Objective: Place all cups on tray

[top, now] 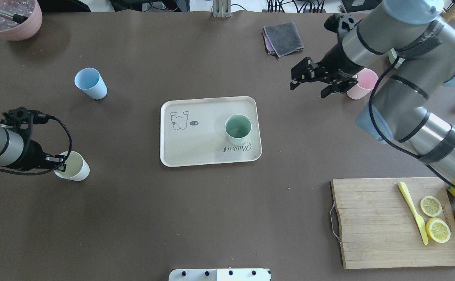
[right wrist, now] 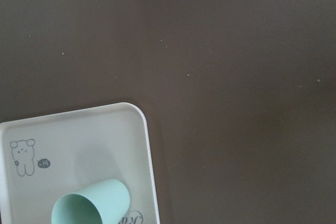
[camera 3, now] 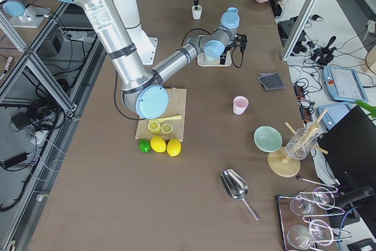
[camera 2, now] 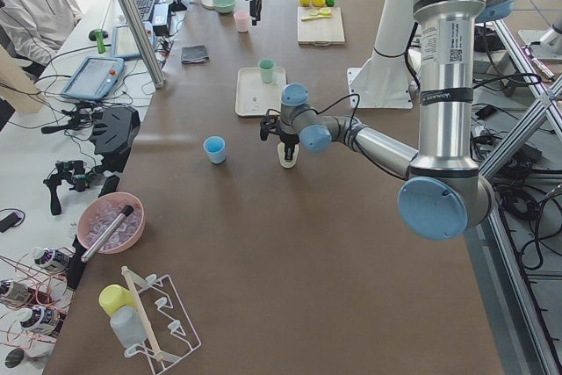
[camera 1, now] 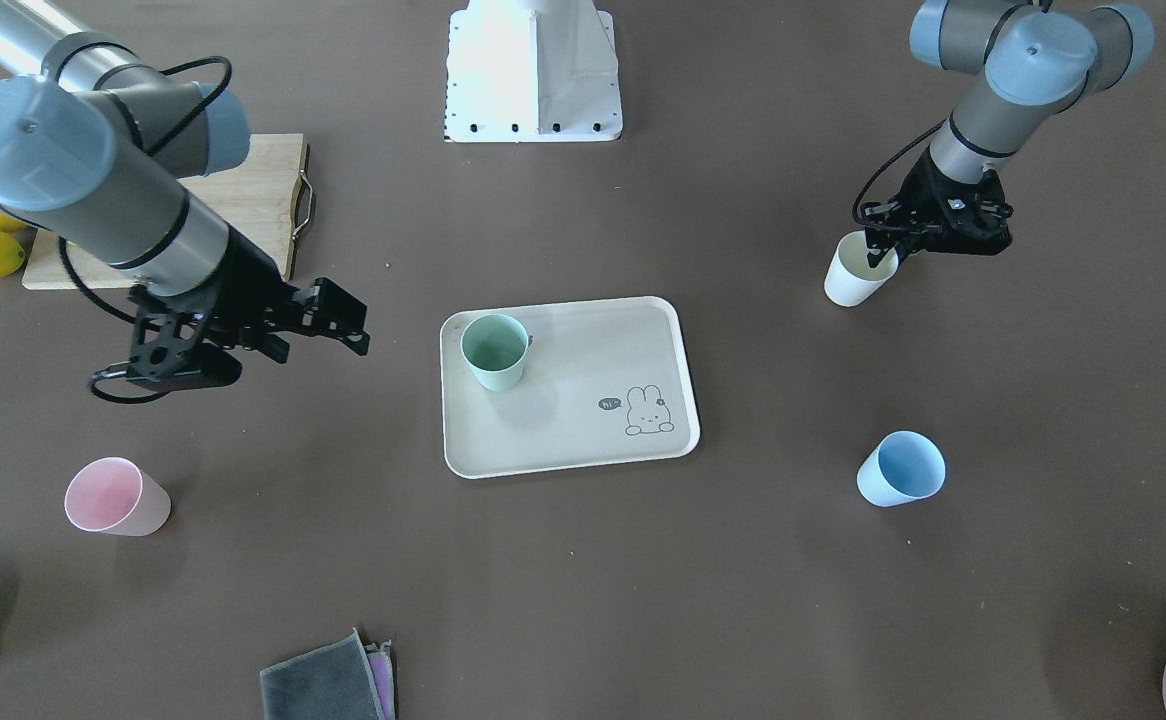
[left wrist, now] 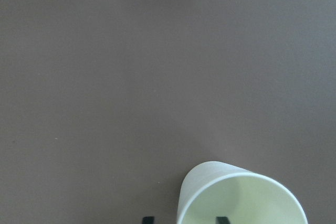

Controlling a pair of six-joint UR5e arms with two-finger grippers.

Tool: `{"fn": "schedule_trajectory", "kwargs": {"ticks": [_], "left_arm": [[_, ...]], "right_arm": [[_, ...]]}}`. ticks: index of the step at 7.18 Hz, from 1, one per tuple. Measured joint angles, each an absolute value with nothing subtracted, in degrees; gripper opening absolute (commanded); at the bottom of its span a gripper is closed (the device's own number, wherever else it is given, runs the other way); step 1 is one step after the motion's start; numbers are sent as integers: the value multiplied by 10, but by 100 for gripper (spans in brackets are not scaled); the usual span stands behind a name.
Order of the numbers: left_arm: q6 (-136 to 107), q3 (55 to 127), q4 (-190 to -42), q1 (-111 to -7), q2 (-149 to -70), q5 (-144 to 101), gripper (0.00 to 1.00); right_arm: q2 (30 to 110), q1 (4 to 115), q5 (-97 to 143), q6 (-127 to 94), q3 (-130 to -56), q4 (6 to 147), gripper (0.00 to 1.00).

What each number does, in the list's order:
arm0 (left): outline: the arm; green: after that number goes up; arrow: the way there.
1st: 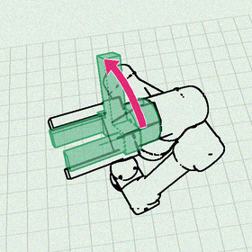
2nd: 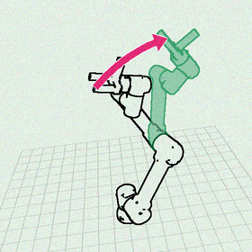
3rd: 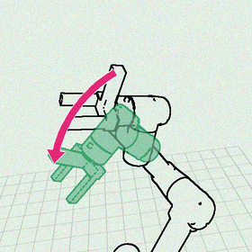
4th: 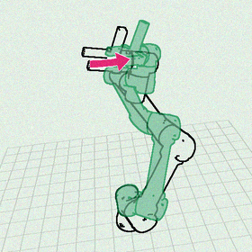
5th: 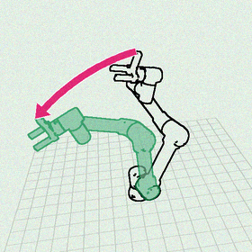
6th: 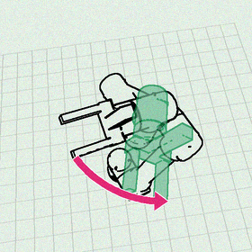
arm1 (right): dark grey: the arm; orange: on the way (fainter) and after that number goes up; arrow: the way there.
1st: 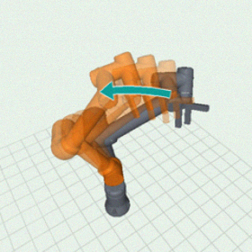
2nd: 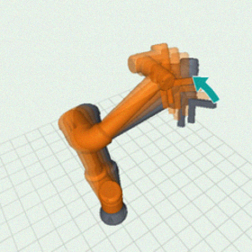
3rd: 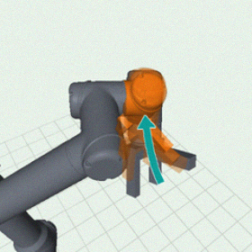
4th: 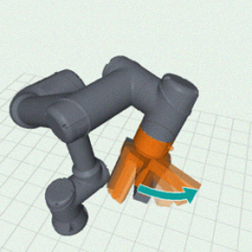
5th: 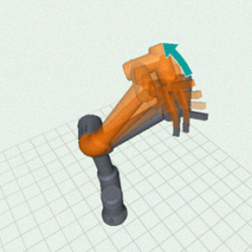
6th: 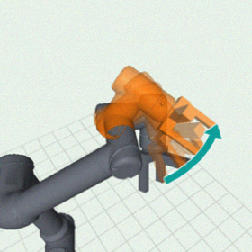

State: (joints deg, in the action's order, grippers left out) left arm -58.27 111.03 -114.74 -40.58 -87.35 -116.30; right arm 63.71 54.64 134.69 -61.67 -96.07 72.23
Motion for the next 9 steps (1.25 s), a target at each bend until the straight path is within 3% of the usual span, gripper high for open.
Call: {"fn": "schedule_trajectory", "kwargs": {"ticks": [2, 4, 6, 8, 9], "left_arm": [[-588, 1109, -1125, -401, -929, -1168, 0], [-589, 1104, -964, -402, -1091, -1165, 0], [-606, 1061, -870, -399, -1216, -1154, 0], [-618, 1006, -870, -382, -1270, -1136, 0], [-622, 980, -891, -374, -1282, -1127, 0]], "right_arm": [[680, 610, 1365, -501, -933, 723, 100], [689, 663, 1365, -382, -858, 723, 100], [686, 674, 1359, -346, -803, 721, 100], [683, 657, 1338, -355, -777, 718, 100], [681, 645, 1330, -371, -772, 717, 86]]}}
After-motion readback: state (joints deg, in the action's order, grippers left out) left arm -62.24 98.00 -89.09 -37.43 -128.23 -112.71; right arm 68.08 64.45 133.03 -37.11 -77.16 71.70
